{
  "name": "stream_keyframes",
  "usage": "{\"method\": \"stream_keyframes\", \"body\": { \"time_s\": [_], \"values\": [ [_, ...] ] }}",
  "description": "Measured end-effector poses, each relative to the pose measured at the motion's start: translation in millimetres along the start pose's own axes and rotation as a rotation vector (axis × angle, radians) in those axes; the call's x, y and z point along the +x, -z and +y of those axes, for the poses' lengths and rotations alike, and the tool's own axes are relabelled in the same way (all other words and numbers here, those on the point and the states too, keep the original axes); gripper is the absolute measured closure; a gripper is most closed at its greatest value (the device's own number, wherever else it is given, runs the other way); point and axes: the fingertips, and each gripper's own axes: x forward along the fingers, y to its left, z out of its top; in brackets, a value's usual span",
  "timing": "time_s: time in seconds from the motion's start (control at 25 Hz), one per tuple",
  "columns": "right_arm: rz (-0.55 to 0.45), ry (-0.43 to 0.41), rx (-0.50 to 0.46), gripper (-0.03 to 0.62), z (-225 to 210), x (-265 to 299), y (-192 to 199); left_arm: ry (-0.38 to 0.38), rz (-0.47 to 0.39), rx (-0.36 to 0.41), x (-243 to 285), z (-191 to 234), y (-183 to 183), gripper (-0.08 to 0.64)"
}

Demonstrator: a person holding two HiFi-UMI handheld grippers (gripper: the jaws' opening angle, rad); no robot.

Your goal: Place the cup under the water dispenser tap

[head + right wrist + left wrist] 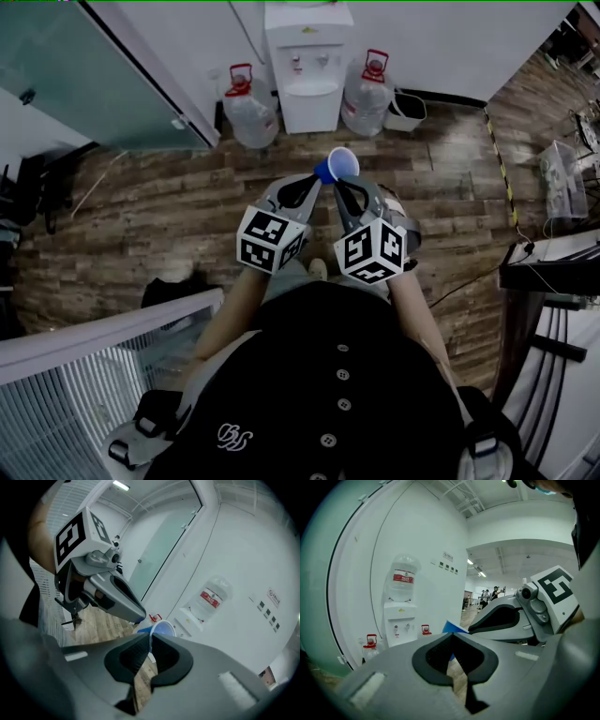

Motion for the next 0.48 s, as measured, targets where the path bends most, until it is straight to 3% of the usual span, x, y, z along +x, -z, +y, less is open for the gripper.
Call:
{"method": "stream_keyframes", "body": {
  "time_s": [0.48],
  "values": [
    [0.039,-0.013,0.028,0.574,-35,50,18,0.035,0.058,-0.002,51,35,3,0.557]
  ]
}}
